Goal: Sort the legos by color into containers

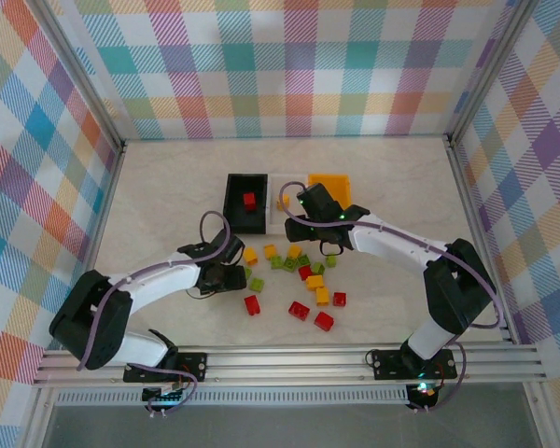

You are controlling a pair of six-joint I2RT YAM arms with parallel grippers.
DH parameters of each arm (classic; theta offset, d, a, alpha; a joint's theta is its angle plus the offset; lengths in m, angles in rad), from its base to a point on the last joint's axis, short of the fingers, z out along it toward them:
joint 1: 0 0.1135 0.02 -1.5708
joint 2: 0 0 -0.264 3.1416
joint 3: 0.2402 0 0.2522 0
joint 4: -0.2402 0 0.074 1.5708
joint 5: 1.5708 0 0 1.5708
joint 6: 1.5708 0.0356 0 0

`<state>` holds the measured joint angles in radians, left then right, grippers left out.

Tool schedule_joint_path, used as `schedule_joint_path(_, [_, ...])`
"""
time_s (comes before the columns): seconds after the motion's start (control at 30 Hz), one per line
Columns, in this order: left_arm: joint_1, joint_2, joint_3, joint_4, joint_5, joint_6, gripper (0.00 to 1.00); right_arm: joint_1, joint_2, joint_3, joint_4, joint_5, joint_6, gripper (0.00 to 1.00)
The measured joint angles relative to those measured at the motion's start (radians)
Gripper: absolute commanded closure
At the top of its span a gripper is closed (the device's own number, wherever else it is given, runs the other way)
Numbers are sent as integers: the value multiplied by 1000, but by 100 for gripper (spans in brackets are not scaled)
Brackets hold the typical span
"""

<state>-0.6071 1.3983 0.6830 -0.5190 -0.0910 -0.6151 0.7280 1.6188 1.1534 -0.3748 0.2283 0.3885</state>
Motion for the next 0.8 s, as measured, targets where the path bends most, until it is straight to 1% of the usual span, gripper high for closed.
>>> schedule_joint_path(0.13, [0, 27, 8, 0, -28, 3, 32, -2, -6, 0, 2, 7, 0, 24])
schedule_joint_path(0.37, [-8, 56, 23, -1, -82, 6, 36, -2, -18, 0, 17, 7, 0, 23])
schedule_joint_path(0.57, [-8, 77, 25, 72, -148, 32, 34, -7, -27, -13, 25, 7, 0, 24])
schedule_joint_path(0.73, [-8, 100, 32, 127, -179, 53, 47, -7, -27, -16, 31, 7, 0, 24])
schedule_joint_path(0.8, [-8, 106, 38, 138, -184, 57, 50, -7, -27, -16, 32, 7, 0, 24])
